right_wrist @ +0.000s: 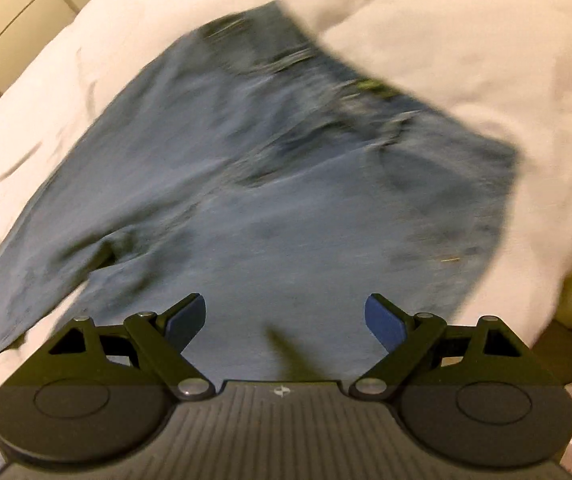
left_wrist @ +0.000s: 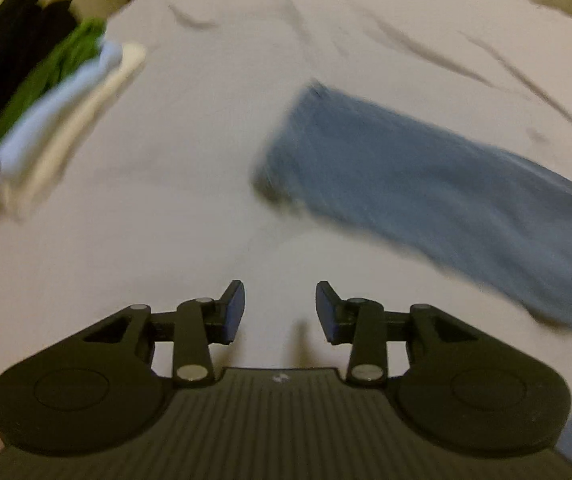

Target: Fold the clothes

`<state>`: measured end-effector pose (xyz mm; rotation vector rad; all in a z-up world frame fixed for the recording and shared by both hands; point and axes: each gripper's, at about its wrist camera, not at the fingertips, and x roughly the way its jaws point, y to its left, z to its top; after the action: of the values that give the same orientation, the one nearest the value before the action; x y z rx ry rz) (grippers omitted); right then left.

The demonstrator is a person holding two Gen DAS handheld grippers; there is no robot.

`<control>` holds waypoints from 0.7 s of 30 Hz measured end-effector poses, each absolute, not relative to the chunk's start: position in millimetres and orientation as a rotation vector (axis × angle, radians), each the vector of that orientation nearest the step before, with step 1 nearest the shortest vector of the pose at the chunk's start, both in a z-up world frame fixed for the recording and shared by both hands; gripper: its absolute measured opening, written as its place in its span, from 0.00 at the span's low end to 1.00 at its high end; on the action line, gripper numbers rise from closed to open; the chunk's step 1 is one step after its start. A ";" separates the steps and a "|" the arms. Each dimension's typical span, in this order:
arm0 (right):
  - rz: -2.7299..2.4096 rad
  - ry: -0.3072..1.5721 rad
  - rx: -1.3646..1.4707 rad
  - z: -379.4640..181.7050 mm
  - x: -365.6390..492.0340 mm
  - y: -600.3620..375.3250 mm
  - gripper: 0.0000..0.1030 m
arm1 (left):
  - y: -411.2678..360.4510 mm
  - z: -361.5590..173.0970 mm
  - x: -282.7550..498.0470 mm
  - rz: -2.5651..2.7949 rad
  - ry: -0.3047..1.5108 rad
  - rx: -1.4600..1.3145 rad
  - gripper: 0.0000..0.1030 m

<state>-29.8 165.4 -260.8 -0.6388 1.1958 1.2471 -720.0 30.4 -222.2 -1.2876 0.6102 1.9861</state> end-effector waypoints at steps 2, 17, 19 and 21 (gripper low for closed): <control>1.226 1.204 -0.619 -267.8 1.0 160.8 0.85 | -7.9 -213.2 -680.1 1.941 0.523 -1.356 0.33; 1.458 1.332 -0.623 -224.8 109.2 114.8 0.84 | -92.7 -162.6 -415.5 1.879 0.417 -1.422 0.34; 1.527 1.306 -0.666 -205.6 103.6 109.0 0.86 | -98.6 -144.3 -398.1 1.906 0.447 -1.381 0.37; 1.594 1.251 -0.722 -188.6 93.3 105.4 0.86 | -102.7 -129.2 -383.1 1.929 0.483 -1.348 0.42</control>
<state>93.3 105.4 -188.6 -0.7215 1.2511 1.5943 -383.1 -102.7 -129.2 -1.3480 0.4826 1.9286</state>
